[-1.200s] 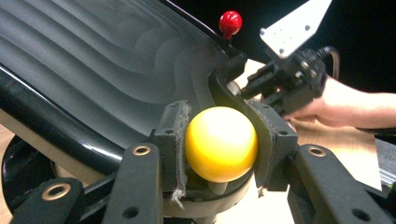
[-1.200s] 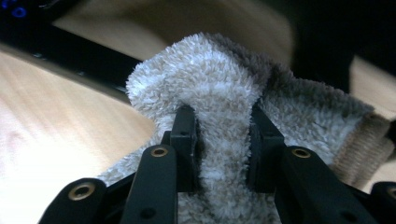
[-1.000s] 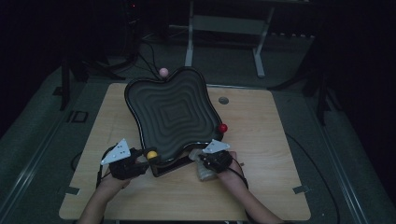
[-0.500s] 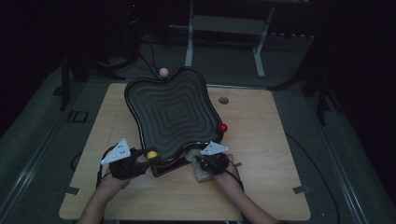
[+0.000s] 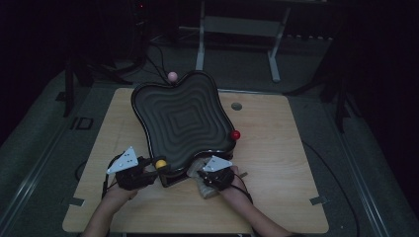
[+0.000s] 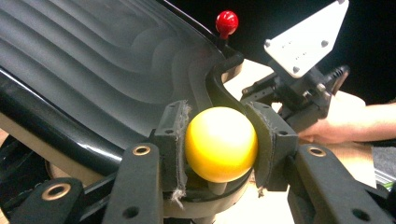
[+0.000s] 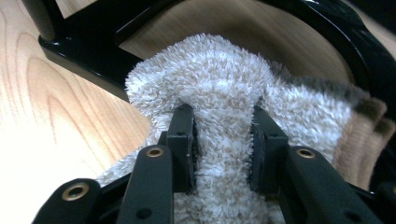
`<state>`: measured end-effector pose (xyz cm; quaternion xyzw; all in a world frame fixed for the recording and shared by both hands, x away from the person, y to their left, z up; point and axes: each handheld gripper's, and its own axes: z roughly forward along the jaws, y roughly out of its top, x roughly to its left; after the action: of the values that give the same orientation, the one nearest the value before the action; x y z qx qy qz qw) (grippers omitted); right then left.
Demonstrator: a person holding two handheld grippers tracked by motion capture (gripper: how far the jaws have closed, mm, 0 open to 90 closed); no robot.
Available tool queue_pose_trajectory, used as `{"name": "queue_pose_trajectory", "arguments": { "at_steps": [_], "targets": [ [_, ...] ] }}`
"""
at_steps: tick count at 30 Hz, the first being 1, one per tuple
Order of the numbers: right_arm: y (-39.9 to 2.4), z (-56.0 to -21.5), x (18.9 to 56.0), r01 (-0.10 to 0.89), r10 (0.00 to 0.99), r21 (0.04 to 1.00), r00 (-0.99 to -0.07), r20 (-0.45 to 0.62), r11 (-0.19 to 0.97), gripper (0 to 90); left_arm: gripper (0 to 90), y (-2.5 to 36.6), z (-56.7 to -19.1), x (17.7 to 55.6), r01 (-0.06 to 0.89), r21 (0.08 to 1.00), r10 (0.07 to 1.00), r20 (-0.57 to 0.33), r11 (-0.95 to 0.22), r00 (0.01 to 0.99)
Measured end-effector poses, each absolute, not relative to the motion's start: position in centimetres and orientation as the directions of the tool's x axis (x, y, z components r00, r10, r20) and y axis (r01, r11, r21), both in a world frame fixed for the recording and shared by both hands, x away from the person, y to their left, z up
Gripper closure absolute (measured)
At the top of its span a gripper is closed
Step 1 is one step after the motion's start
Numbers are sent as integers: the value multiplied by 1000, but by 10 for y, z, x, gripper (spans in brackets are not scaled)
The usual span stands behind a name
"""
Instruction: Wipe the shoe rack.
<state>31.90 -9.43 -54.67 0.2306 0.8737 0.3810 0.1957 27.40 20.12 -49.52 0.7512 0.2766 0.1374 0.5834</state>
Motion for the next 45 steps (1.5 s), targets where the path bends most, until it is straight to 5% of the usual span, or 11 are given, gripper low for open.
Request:
{"name": "queue_pose_trajectory", "arguments": {
  "at_steps": [6,11,17,23,28,34,40,45],
  "targets": [
    [-98,-548,327,312,638,784,-758,-134,536,658,596,201,-496,274,256,953,573,-120,-162,811],
    [-88,-549,316,233,538,776,-829,-156,586,650,596,202,-496,274,257,953,572,-122,-161,811],
    [-84,-549,321,275,600,788,-787,-144,550,659,596,201,-495,274,256,953,573,-119,-165,811],
    [-69,-548,308,197,505,764,-842,-189,615,656,595,201,-495,274,258,951,574,-118,-169,810],
    [-71,-550,314,261,590,788,-792,-156,558,653,596,201,-495,274,257,952,573,-119,-166,811],
    [-58,-549,300,181,485,765,-854,-190,618,650,596,201,-495,274,259,951,576,-117,-170,809],
    [-70,-550,315,276,576,788,-809,-119,551,653,596,201,-495,274,257,952,573,-119,-166,811],
    [-48,-553,292,177,453,773,-878,-156,609,637,596,201,-495,274,260,951,573,-122,-165,810]
  ]
}}
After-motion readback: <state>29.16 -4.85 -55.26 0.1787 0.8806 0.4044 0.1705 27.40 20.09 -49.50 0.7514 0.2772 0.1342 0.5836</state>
